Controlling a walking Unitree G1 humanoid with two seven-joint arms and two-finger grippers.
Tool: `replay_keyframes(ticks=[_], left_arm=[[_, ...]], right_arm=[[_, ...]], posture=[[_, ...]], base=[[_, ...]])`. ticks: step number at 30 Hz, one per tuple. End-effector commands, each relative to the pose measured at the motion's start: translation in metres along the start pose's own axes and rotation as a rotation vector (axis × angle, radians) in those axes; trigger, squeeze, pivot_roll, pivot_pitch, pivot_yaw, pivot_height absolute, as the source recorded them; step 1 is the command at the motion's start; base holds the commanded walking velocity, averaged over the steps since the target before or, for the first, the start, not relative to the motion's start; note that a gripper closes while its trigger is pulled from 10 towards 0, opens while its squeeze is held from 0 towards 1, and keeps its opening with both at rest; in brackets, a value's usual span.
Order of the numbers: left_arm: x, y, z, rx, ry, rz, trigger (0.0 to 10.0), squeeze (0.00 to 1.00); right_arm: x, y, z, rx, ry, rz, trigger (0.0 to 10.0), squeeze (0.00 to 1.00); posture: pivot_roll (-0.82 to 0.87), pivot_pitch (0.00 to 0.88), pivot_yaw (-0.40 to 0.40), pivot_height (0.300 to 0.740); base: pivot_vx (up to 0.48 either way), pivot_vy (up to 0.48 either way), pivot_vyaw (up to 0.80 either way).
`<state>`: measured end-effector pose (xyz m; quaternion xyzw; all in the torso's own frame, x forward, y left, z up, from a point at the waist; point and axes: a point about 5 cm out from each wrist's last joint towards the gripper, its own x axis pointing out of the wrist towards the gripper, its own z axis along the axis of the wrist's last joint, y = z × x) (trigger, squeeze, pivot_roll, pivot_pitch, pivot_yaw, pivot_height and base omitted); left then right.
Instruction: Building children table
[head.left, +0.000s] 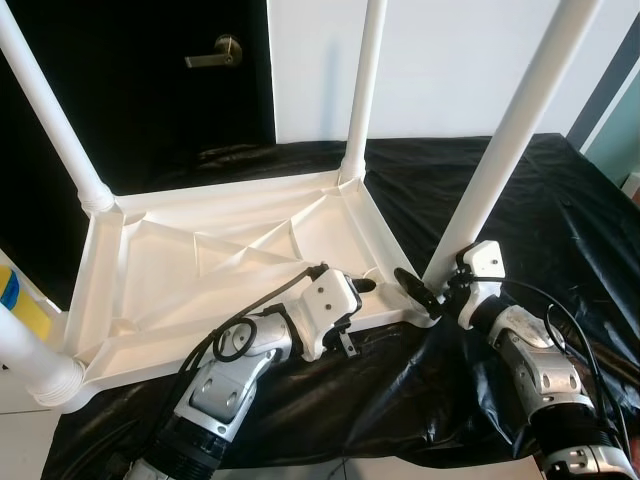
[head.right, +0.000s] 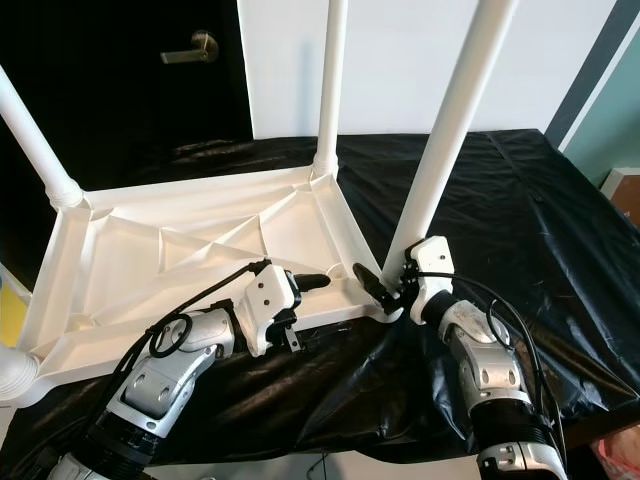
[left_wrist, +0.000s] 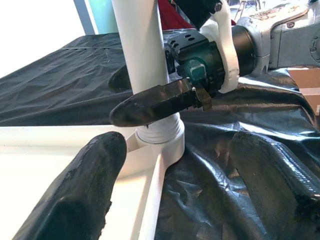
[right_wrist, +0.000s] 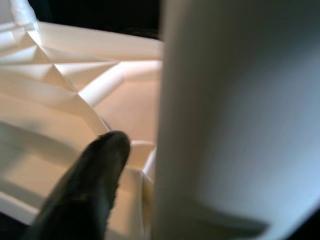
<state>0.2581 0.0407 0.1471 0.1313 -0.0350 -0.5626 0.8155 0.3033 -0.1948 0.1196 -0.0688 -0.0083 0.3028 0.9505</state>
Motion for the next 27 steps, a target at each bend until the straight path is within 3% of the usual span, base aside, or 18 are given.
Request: replay_keyframes(ticks=[1, 9, 10, 15, 20, 22, 24, 26, 27], left_arm=[[-0.001, 0.002, -0.001, 0.000, 0.002, 0.024, 10.0, 0.00], [-0.003, 0.003, -0.001, -0.002, 0.002, 0.035, 10.0, 0.00], [-0.002, 0.003, -0.001, -0.003, 0.002, 0.036, 10.0, 0.00], [-0.002, 0.003, -0.002, -0.007, 0.000, 0.036, 10.0, 0.00], [0.000, 0.002, -0.002, -0.013, -0.007, 0.039, 10.0, 0.00], [0.000, 0.002, -0.002, -0.013, -0.007, 0.039, 10.0, 0.00], [0.000, 0.003, -0.001, -0.017, -0.017, 0.046, 10.0, 0.00], [0.000, 0.003, -0.001, -0.017, -0.017, 0.046, 10.0, 0.00], [0.000, 0.004, -0.001, -0.025, -0.024, 0.056, 10.0, 0.00]], right_arm=[[0.002, 0.003, -0.005, -0.005, 0.022, 0.045, 0.0, 0.00], [-0.003, 0.004, -0.014, 0.013, 0.040, 0.073, 0.0, 0.00], [-0.004, 0.004, -0.016, 0.021, 0.040, 0.061, 10.0, 0.00], [-0.004, 0.005, -0.017, 0.048, 0.032, 0.010, 10.0, 0.00], [-0.002, 0.010, -0.020, 0.107, 0.006, -0.197, 10.0, 0.00], [-0.002, 0.010, -0.020, 0.107, 0.006, -0.197, 10.0, 0.00], [-0.002, 0.012, -0.022, 0.122, 0.006, -0.330, 10.0, 0.00], [-0.002, 0.012, -0.022, 0.122, 0.006, -0.330, 10.0, 0.00], [-0.004, 0.013, -0.024, 0.152, 0.008, -0.490, 10.0, 0.00]], posture=[[0.03, 0.000, -0.024, 0.740], [0.02, 0.000, -0.027, 0.740], [0.02, 0.000, -0.025, 0.740], [0.01, 0.000, -0.025, 0.740], [0.01, 0.000, -0.027, 0.740], [0.01, 0.000, -0.027, 0.740], [0.01, 0.000, -0.028, 0.740], [0.01, 0.000, -0.028, 0.740], [0.01, 0.000, -0.030, 0.740]], base=[[0.000, 0.000, 0.00], [0.000, 0.000, 0.00], [0.000, 0.000, 0.00], [0.000, 0.000, 0.00], [0.000, 0.000, 0.00], [0.000, 0.000, 0.00], [0.000, 0.000, 0.00], [0.000, 0.000, 0.00], [0.000, 0.000, 0.00]])
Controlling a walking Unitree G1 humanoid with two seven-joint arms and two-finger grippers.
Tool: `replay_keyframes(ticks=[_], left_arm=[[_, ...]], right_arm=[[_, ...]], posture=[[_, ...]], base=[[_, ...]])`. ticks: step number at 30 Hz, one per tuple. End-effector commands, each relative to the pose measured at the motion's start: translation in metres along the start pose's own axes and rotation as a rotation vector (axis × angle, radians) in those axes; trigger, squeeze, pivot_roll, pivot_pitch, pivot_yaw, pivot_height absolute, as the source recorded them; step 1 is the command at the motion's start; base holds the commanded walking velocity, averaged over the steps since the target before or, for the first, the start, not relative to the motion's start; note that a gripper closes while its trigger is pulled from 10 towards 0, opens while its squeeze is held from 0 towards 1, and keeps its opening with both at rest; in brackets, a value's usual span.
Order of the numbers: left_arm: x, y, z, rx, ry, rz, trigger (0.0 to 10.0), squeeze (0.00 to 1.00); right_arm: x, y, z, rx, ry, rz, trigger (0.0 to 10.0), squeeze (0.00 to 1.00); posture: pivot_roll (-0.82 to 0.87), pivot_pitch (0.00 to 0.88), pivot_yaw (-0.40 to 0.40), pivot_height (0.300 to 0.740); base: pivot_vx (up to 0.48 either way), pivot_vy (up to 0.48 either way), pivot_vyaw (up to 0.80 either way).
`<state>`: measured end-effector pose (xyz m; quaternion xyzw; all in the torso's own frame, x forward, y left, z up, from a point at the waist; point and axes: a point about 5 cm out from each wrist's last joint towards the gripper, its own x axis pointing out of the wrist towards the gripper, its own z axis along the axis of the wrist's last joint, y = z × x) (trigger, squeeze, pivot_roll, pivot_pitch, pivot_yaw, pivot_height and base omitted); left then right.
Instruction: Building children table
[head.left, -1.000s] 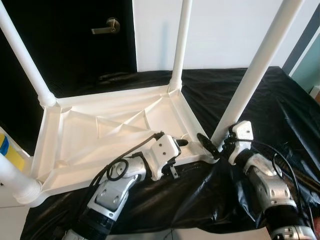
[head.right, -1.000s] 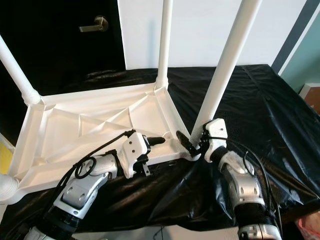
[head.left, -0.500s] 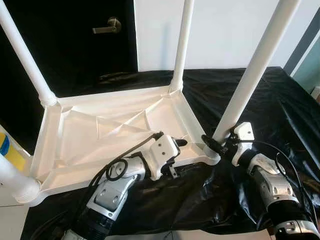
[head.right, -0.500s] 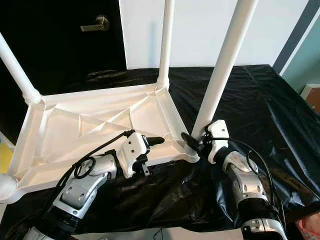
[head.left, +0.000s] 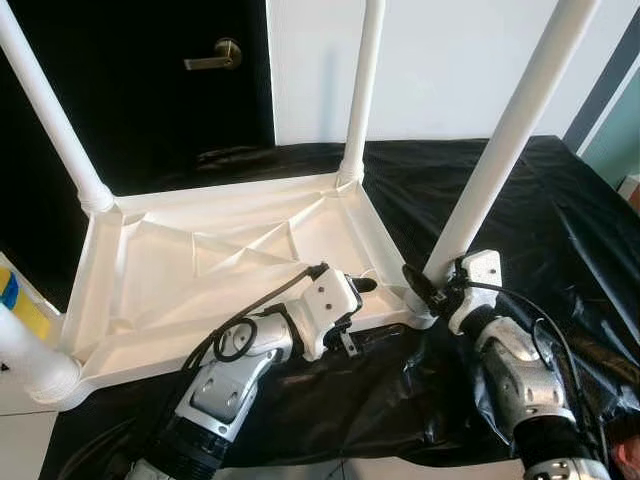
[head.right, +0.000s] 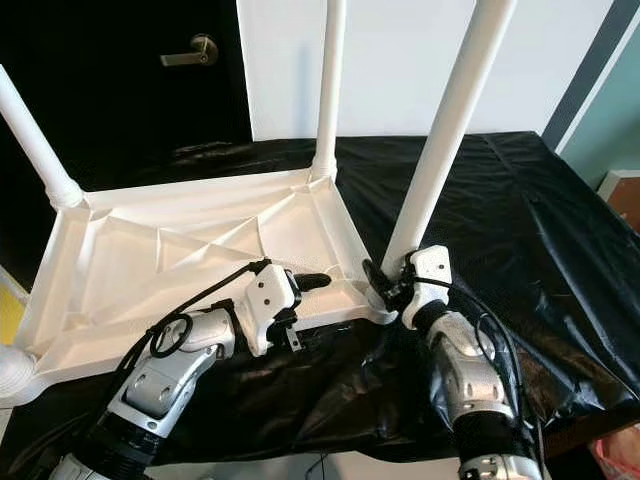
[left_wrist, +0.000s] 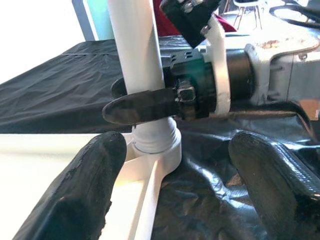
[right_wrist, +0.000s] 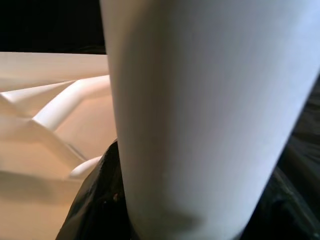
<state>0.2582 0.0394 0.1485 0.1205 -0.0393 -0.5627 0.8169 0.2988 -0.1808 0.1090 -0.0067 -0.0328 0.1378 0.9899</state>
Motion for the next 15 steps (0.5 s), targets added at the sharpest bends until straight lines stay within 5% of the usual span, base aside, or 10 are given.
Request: replay_keyframes(ticks=[1, 7, 15], left_arm=[[-0.001, 0.004, -0.002, -0.011, -0.006, 0.053, 10.0, 0.00], [-0.002, 0.004, -0.002, -0.027, -0.017, 0.068, 10.0, 0.00], [0.004, 0.010, 0.004, -0.006, -0.028, 0.059, 10.0, 0.00]], right_arm=[[-0.008, -0.007, -0.014, 0.029, 0.067, -0.152, 10.0, 0.00], [-0.017, -0.003, -0.019, 0.050, 0.075, -0.417, 10.0, 0.00], [-0.014, 0.019, -0.014, 0.086, 0.053, -0.491, 10.0, 0.00]], posture=[[0.01, 0.000, -0.030, 0.740], [0.01, 0.000, -0.028, 0.740], [0.00, 0.000, -0.037, 0.740]], base=[[0.000, 0.000, 0.00], [0.000, 0.000, 0.00], [0.000, 0.000, 0.00]])
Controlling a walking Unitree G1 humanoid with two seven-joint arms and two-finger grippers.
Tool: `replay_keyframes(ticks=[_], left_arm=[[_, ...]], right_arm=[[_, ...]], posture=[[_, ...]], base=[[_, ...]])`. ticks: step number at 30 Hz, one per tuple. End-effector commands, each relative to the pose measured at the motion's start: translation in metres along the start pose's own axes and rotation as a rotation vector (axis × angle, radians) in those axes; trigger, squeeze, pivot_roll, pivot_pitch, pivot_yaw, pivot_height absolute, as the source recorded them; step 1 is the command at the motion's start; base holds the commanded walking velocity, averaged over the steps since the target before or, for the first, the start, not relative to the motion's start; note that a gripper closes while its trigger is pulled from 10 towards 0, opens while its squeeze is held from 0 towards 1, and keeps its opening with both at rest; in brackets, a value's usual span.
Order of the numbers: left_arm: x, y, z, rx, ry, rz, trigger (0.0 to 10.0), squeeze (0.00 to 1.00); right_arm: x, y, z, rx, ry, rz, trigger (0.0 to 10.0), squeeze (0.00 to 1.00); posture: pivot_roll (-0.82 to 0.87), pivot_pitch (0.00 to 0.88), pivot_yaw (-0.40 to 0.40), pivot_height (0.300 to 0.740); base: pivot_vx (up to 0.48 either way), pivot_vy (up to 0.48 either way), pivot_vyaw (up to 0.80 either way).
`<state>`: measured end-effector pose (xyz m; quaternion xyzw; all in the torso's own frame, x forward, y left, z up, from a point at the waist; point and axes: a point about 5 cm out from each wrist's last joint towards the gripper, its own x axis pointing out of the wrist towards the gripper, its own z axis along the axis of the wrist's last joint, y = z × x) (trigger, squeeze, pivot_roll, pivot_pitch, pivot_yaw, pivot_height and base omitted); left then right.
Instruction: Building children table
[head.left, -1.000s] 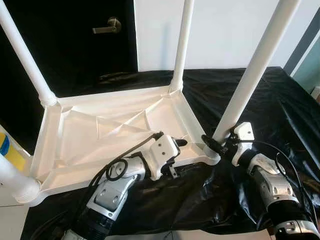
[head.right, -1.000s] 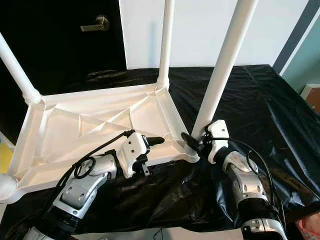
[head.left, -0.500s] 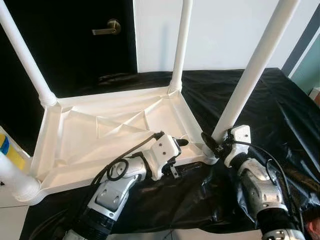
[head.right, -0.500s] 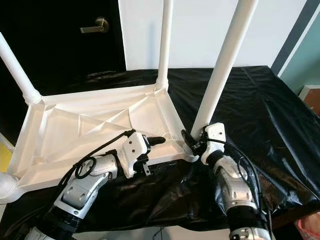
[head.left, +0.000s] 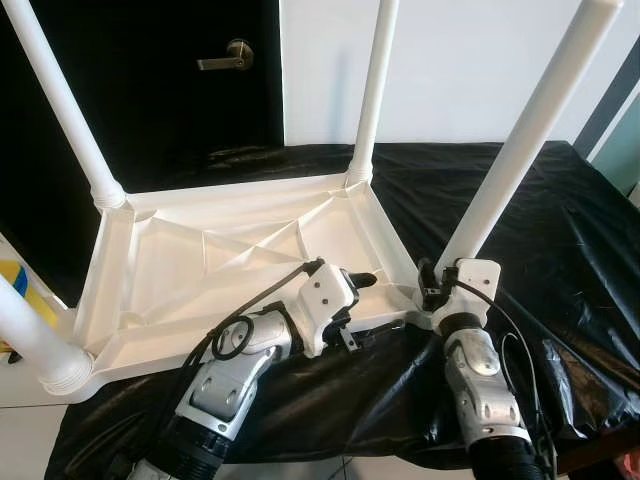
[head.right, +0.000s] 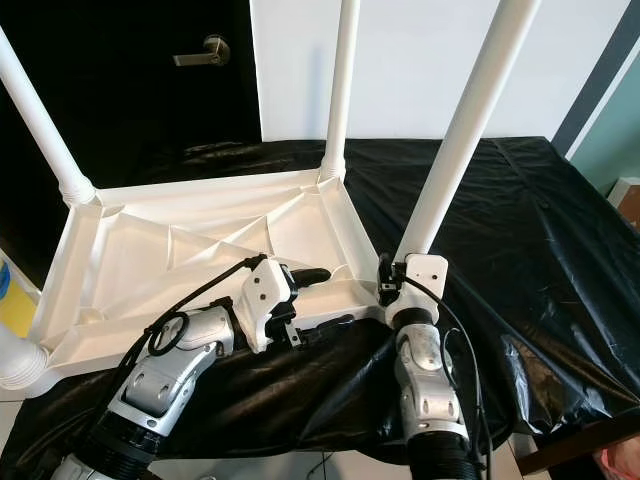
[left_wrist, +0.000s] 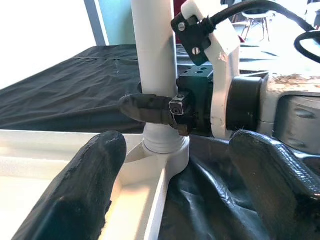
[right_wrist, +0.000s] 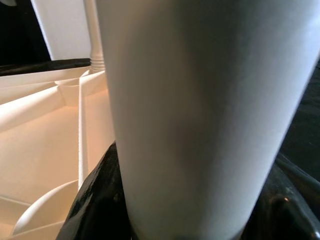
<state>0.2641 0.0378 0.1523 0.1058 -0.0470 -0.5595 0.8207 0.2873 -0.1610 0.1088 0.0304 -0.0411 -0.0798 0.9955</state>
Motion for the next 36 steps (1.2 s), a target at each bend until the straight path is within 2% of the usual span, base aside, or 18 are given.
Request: replay_keyframes(ticks=[1, 8, 9, 16, 21, 22, 23, 24, 27, 30, 36], left_arm=[[0.003, 0.008, 0.003, 0.025, -0.003, 0.044, 10.0, 0.00], [0.008, 0.016, 0.011, 0.059, -0.015, 0.034, 10.0, 0.00], [0.008, 0.017, 0.013, 0.060, -0.022, 0.033, 10.0, 0.00], [0.011, 0.014, 0.017, 0.060, -0.039, 0.013, 10.0, 0.00], [0.005, 0.011, 0.017, 0.049, -0.030, -0.023, 10.0, 0.00], [0.003, 0.010, 0.017, 0.046, -0.028, -0.030, 10.0, 0.00], [0.001, 0.009, 0.017, 0.043, -0.021, -0.040, 10.0, 0.00], [0.001, 0.009, 0.017, 0.043, -0.021, -0.040, 10.0, 0.00], [-0.004, 0.005, 0.016, 0.047, -0.008, -0.054, 10.0, 0.00], [-0.007, 0.000, 0.019, 0.041, -0.010, -0.055, 10.0, 0.00], [-0.009, -0.001, 0.021, 0.037, -0.010, -0.049, 10.0, 0.00]], right_arm=[[-0.006, -0.007, -0.012, 0.011, 0.073, -0.045, 10.0, 0.00], [-0.007, -0.016, -0.004, -0.026, 0.049, -0.026, 10.0, 0.00], [-0.007, -0.017, -0.001, -0.030, 0.039, -0.024, 10.0, 1.00], [-0.008, -0.020, 0.017, -0.006, -0.035, 0.077, 10.0, 1.00], [-0.013, -0.025, 0.027, 0.007, -0.040, 0.280, 10.0, 1.00], [-0.013, -0.027, 0.029, 0.009, -0.033, 0.330, 10.0, 0.00], [-0.013, -0.030, 0.030, -0.005, -0.019, 0.409, 10.0, 0.00], [-0.013, -0.030, 0.030, -0.005, -0.019, 0.409, 10.0, 0.00], [-0.012, -0.033, 0.033, -0.032, 0.005, 0.554, 10.0, 0.00], [-0.002, -0.036, 0.033, -0.069, 0.058, 0.705, 10.0, 0.00], [0.009, -0.035, 0.026, -0.123, 0.119, 0.825, 10.0, 0.00]], posture=[[0.00, 0.000, -0.037, 0.740], [-0.01, 0.000, -0.047, 0.740], [-0.01, 0.000, -0.044, 0.740], [-0.02, 0.000, -0.035, 0.740], [-0.01, 0.000, -0.034, 0.740], [-0.01, 0.000, -0.034, 0.740], [0.00, 0.000, -0.038, 0.740], [0.00, 0.000, -0.038, 0.740], [0.01, 0.000, -0.041, 0.740], [0.02, 0.000, -0.049, 0.740], [0.04, 0.012, -0.054, 0.740]], base=[[0.000, 0.000, 0.00], [0.000, 0.000, 0.00], [0.000, 0.000, 0.00], [0.000, 0.000, 0.00], [0.000, 0.000, 0.00], [0.000, 0.000, 0.00], [0.000, 0.000, 0.00], [0.000, 0.000, 0.00], [0.000, 0.000, 0.00], [0.000, 0.000, 0.00], [0.000, 0.000, 0.00]])
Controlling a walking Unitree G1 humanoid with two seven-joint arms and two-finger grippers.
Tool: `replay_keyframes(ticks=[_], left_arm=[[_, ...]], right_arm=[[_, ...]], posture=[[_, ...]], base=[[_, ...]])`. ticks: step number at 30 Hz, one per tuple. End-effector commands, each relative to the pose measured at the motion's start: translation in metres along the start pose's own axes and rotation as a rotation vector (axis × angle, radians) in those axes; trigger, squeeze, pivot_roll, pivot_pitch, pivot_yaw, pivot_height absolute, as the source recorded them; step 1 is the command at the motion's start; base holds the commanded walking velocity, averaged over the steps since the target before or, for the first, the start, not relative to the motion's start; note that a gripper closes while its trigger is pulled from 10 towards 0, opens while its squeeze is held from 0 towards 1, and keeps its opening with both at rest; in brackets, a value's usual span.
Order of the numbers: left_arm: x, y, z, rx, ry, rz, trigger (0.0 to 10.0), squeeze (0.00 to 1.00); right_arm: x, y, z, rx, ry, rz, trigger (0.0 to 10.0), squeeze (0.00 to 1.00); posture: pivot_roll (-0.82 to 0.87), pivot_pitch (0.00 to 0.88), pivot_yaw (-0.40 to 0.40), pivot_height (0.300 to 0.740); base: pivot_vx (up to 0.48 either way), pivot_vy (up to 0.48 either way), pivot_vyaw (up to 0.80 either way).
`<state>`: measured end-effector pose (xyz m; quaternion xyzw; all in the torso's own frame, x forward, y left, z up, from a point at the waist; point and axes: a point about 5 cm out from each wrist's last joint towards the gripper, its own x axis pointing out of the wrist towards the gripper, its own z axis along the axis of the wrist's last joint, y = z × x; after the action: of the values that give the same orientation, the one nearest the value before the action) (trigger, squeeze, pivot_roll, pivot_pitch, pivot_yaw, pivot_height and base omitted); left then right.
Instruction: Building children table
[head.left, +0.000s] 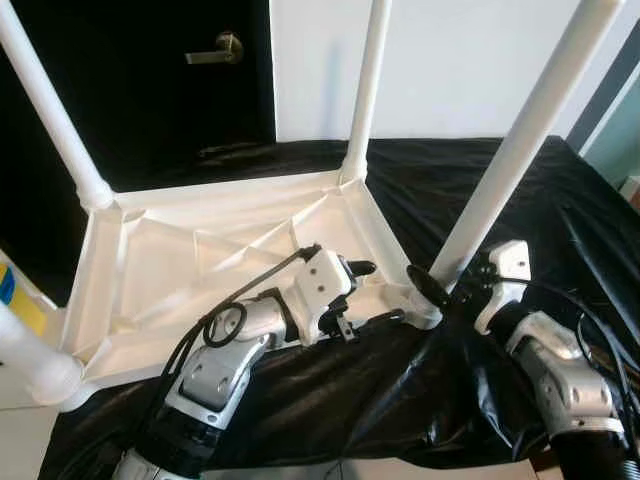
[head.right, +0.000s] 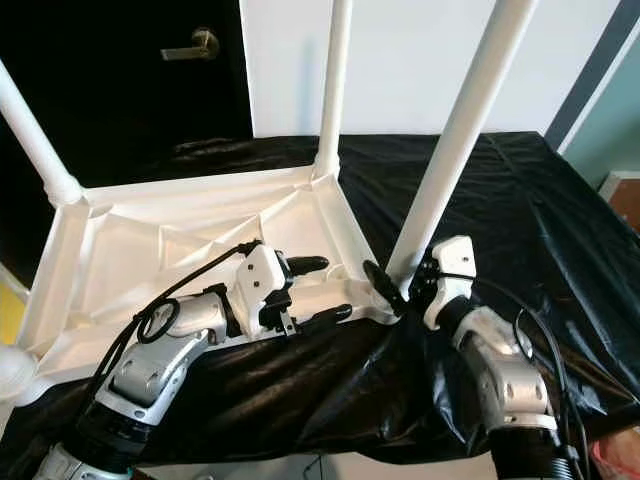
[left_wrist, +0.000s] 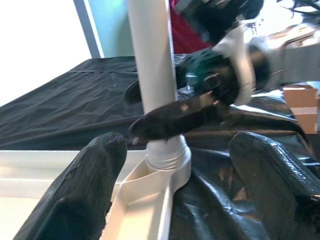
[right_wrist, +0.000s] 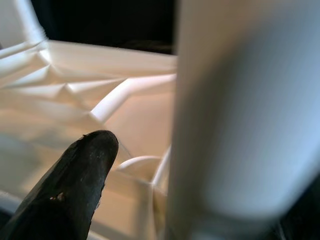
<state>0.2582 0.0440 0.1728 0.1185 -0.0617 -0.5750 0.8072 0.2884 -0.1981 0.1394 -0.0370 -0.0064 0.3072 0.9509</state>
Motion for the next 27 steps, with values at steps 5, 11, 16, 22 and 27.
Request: replay_keyframes(ticks=[5, 11, 16, 22, 27], left_arm=[[0.000, -0.005, 0.001, -0.004, 0.011, -0.012, 10.0, 0.00], [0.001, -0.005, 0.004, -0.007, 0.012, 0.005, 10.0, 0.00], [0.001, -0.007, 0.005, -0.012, 0.013, 0.007, 10.0, 0.00], [-0.001, -0.009, 0.004, -0.017, 0.017, 0.008, 10.0, 0.00], [0.002, -0.008, 0.004, -0.020, 0.012, 0.019, 10.0, 0.00]], right_arm=[[0.009, -0.006, -0.017, -0.019, 0.110, 0.099, 10.0, 0.00], [0.022, -0.008, -0.025, -0.012, 0.131, 0.136, 0.0, 0.00], [0.025, -0.010, -0.027, -0.013, 0.132, 0.142, 0.0, 0.00], [0.022, -0.013, -0.031, 0.006, 0.132, 0.121, 0.0, 0.00], [0.015, -0.018, -0.033, 0.019, 0.119, 0.043, 10.0, 0.00]], posture=[[0.07, 0.012, -0.070, 0.740], [0.09, 0.009, -0.069, 0.740], [0.09, 0.010, -0.066, 0.740], [0.07, 0.011, -0.068, 0.740], [0.05, 0.015, -0.068, 0.740]], base=[[0.000, 0.000, 0.00], [0.000, 0.000, 0.00], [0.000, 0.000, 0.00], [0.000, 0.000, 0.00], [0.000, 0.000, 0.00]])
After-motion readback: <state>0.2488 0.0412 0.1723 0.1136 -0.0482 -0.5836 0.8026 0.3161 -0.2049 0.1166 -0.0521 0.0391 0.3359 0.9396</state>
